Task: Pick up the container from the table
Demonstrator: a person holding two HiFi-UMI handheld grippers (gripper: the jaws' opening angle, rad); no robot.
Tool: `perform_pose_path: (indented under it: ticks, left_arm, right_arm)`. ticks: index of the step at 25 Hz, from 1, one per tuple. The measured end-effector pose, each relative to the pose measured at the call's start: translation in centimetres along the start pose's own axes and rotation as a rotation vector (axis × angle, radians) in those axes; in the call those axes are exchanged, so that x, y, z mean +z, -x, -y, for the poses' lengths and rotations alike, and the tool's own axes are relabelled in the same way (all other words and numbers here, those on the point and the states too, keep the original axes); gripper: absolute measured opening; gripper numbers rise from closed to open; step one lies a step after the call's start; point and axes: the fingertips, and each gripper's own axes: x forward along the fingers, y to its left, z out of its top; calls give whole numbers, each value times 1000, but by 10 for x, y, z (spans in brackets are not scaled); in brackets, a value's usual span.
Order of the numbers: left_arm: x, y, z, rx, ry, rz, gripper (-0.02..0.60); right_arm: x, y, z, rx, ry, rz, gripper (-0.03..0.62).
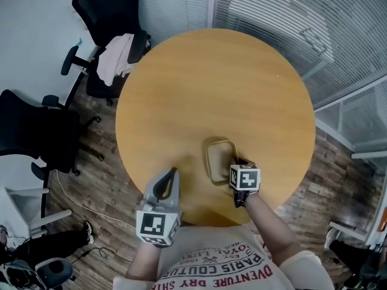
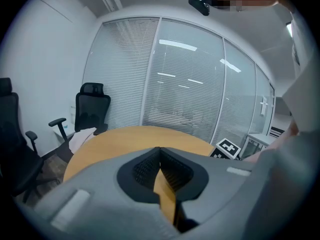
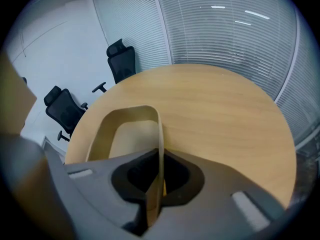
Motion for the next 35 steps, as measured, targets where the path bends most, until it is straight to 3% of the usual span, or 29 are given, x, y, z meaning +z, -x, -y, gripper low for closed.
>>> perform_pose_path:
  ticks: [8,20,26,30,35]
  left_arm:
    - [22,4,7,33,19,41,6]
    - [90,22,49,27,-47,179,6]
    - [116,30,71,17,-76,246,6]
    - [130,35,84,13,-91,270,6]
    - [139,39,91,10,-98,286,6]
  right_arm:
    - [62,74,-14,70,24,183,6]
    - [140,238,-31,142,144,594,6]
    - [146,298,-29,203,159,731,6]
    - [144,329,-28,174,225,850,6]
    - [141,344,-29,161,268,919,6]
